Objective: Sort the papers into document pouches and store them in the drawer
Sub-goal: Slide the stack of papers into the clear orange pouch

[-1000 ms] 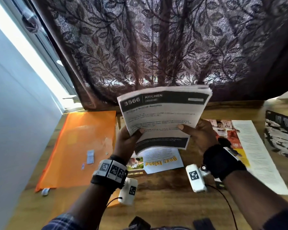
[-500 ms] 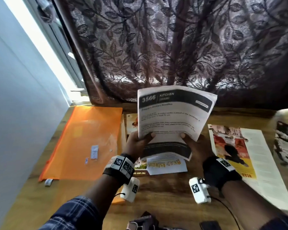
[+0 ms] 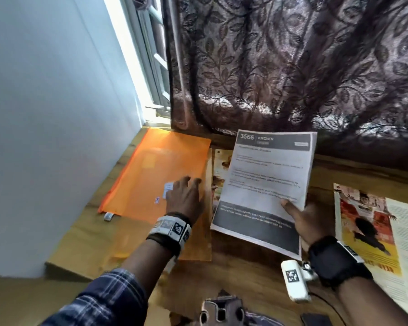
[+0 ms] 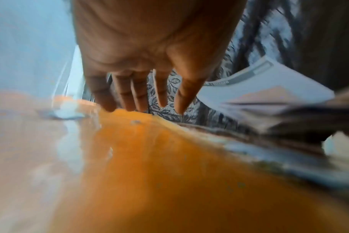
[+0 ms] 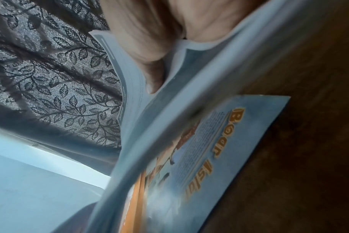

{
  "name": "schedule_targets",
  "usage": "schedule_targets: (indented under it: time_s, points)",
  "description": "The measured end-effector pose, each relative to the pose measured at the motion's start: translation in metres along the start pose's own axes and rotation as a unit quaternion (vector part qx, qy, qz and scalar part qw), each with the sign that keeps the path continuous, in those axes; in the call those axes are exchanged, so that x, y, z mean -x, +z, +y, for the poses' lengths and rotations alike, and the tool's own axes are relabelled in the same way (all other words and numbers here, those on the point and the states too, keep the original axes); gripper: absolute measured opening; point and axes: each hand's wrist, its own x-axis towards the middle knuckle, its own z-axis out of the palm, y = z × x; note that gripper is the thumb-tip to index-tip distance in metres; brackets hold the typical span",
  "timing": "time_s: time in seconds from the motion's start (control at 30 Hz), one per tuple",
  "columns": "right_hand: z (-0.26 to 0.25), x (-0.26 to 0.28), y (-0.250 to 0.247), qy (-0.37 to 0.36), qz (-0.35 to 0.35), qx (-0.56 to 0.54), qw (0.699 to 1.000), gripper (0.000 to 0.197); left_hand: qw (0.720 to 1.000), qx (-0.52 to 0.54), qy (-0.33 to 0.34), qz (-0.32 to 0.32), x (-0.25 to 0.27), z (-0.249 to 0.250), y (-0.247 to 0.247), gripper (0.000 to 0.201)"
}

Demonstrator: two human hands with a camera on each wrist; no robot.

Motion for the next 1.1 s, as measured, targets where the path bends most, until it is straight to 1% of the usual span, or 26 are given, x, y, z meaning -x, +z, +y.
schedule_targets:
  time_s: [0.03, 0.07, 0.17, 0.23, 0.27, 0.4, 0.43, 0.5, 0.57, 0.6, 0.63, 0.67, 0.73, 0.77, 0.8, 0.87, 0.9, 1.0, 1.07, 1.1]
  points:
    - [0.003, 0.001, 0.000, 0.009, -0.006, -0.001, 1.000, 0.015, 0.999, -0.041, -0.010, -0.019, 0.004, -0.004, 0.000, 0.058]
    - [0.004, 0.002, 0.003, 0.014, -0.011, -0.006, 1.000, 0.014, 0.998, -0.054, -0.017, -0.031, 0.007, -0.009, -0.001, 0.061]
    - [0.004, 0.008, 0.010, 0.010, -0.020, -0.032, 0.999, 0.005, 0.997, -0.056, -0.027, -0.055, 0.014, -0.018, 0.005, 0.071]
    - [0.005, 0.012, 0.014, 0.002, -0.024, -0.040, 0.999, 0.005, 0.995, -0.070, -0.023, -0.061, 0.018, -0.020, 0.006, 0.079]
    - [0.007, 0.013, 0.015, 0.002, -0.024, -0.039, 0.999, 0.004, 0.995, -0.077, -0.016, -0.058, 0.021, -0.019, 0.005, 0.079]
    - [0.011, 0.018, 0.018, 0.010, -0.013, -0.051, 0.999, 0.004, 0.995, -0.073, 0.039, -0.050, 0.025, -0.016, 0.005, 0.073]
    - [0.009, 0.020, 0.018, 0.006, -0.015, -0.059, 0.998, 0.004, 0.994, -0.072, 0.054, -0.055, 0.024, -0.016, 0.005, 0.069]
    - [0.004, 0.024, 0.016, 0.001, -0.032, -0.074, 0.997, 0.009, 0.994, -0.057, 0.065, -0.063, 0.021, -0.018, 0.001, 0.047]
    - [-0.002, 0.027, 0.011, -0.010, -0.069, -0.067, 0.995, 0.012, 0.996, -0.034, 0.055, -0.064, 0.019, -0.021, -0.006, 0.029]
    - [-0.006, 0.027, 0.009, -0.011, -0.092, -0.054, 0.994, 0.010, 0.997, -0.023, 0.053, -0.060, 0.018, -0.024, -0.009, 0.026]
    - [-0.010, 0.028, 0.007, -0.013, -0.120, -0.045, 0.992, 0.012, 0.997, -0.014, 0.053, -0.056, 0.017, -0.026, -0.012, 0.028]
    - [-0.012, 0.027, 0.004, -0.016, -0.148, -0.049, 0.988, 0.023, 0.997, -0.005, 0.056, -0.054, 0.018, -0.029, -0.014, 0.032]
    - [-0.016, 0.023, 0.000, -0.023, -0.200, -0.045, 0.978, 0.063, 0.997, 0.021, 0.055, -0.049, 0.019, -0.034, -0.015, 0.037]
    - [-0.020, 0.022, 0.000, -0.028, -0.216, -0.044, 0.975, 0.070, 0.997, 0.038, 0.052, -0.046, 0.019, -0.036, -0.015, 0.038]
    - [-0.023, 0.022, 0.002, -0.035, -0.232, -0.051, 0.971, 0.059, 0.996, 0.056, 0.052, -0.043, 0.020, -0.038, -0.015, 0.038]
    - [-0.028, 0.020, 0.006, -0.032, -0.257, -0.069, 0.963, 0.020, 0.994, 0.087, 0.049, -0.040, 0.022, -0.041, -0.015, 0.041]
    - [-0.030, 0.018, 0.009, -0.029, -0.268, -0.064, 0.961, 0.017, 0.993, 0.101, 0.042, -0.040, 0.023, -0.041, -0.016, 0.041]
    - [-0.028, 0.009, 0.016, -0.014, -0.315, -0.039, 0.948, 0.030, 0.992, 0.126, 0.001, -0.022, 0.027, -0.042, -0.017, 0.043]
    - [-0.025, 0.005, 0.017, -0.010, -0.329, -0.038, 0.944, 0.036, 0.991, 0.131, -0.025, 0.000, 0.028, -0.041, -0.017, 0.041]
    - [-0.023, 0.003, 0.016, -0.010, -0.334, -0.038, 0.942, 0.046, 0.991, 0.131, -0.032, 0.006, 0.028, -0.040, -0.017, 0.040]
